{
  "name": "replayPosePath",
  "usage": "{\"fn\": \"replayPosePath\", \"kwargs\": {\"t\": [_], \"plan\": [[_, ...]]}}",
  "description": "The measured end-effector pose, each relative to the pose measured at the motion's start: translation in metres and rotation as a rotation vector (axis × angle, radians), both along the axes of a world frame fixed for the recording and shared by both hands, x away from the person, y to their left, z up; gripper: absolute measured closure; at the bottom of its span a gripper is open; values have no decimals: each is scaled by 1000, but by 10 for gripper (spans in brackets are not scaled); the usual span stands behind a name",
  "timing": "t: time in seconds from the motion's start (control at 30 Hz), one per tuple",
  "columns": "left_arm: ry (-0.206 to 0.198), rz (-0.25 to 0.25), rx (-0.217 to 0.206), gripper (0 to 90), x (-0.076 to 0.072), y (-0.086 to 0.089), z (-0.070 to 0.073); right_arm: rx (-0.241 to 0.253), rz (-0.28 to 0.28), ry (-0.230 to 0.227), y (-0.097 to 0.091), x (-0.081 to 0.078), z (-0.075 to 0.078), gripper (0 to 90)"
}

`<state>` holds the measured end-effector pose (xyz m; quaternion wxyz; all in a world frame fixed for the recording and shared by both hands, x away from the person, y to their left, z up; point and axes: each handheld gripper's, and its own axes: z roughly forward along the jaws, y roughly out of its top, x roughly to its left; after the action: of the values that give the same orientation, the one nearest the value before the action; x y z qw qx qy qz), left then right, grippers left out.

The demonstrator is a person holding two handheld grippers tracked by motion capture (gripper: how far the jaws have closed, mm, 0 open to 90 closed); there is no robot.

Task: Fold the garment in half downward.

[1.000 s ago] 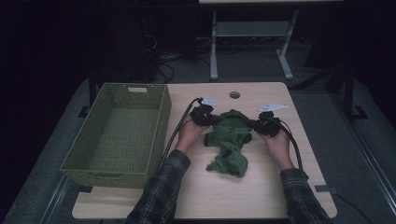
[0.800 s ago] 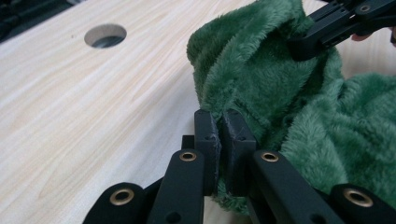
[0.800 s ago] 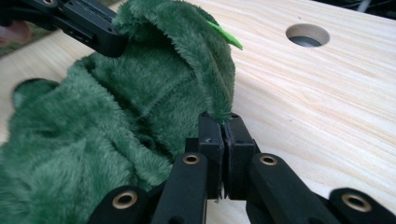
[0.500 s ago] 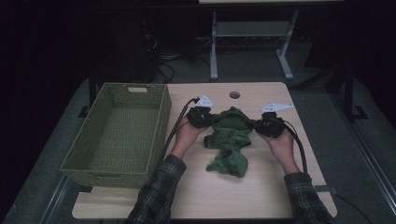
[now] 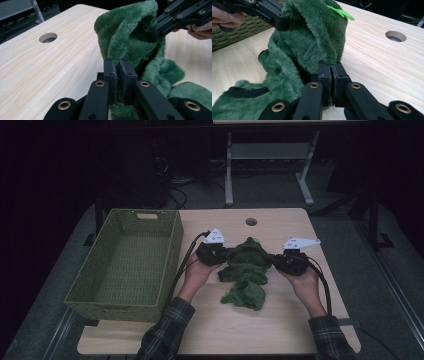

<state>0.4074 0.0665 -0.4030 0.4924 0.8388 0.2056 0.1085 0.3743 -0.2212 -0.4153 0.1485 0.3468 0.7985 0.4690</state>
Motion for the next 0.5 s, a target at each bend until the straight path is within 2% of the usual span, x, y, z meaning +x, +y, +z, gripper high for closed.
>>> {"fn": "replayPosePath", "kwargs": {"t": [0.07,0.2,0.27,0.33,0.5], "plan": [[-7,-9,-6,849,-6,1,0,3,9,8,0,-4,0,870],[-14,-23,-13,847,-17,5,2,24,29,-11,-2,-15,0,870],[-25,-35,-11,846,-24,7,2,33,44,-2,-3,-19,0,870],[-37,-46,-13,845,-29,8,3,30,49,-20,-3,-27,0,869],[-50,-78,-6,843,-46,11,0,19,69,-21,-3,-43,-2,868]]}}
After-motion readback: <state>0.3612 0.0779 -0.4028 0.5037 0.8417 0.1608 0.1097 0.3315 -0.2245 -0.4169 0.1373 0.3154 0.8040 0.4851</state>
